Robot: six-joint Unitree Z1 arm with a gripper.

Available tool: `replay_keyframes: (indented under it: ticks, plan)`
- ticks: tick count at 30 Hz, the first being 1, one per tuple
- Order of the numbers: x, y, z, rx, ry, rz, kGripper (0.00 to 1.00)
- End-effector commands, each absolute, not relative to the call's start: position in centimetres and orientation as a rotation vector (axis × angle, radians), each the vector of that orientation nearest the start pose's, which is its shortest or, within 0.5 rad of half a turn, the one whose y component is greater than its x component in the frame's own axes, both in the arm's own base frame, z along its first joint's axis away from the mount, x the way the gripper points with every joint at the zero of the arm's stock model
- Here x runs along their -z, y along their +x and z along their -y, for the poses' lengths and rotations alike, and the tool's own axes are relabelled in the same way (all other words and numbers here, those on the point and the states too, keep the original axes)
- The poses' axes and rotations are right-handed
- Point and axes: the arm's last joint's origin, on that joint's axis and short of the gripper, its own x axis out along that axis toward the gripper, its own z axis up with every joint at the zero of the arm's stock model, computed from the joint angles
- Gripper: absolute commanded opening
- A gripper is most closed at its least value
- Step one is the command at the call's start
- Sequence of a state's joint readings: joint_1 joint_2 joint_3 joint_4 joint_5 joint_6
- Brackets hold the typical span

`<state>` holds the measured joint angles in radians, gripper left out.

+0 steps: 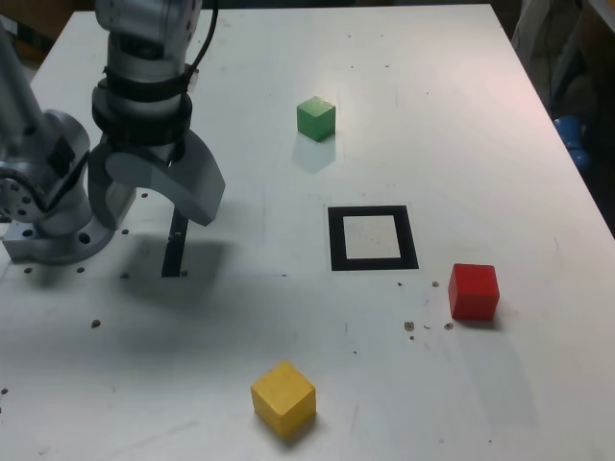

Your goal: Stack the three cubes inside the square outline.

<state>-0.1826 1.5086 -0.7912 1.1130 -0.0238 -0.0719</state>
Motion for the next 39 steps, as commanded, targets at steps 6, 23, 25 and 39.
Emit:
replay_keyframes:
  ticks: [6, 23, 25, 39]
  plan:
    - [-23.8, 14.5, 2.8, 0.077, 0.094, -1.831, 0.99]
    - [-25.3, 17.4, 4.2, 0.113, 0.135, -1.791, 0.99]
    - [-26.0, 18.6, 4.9, 0.121, 0.152, -1.781, 0.99]
    - [-30.3, 27.5, 8.4, 0.144, 0.176, -1.739, 0.97]
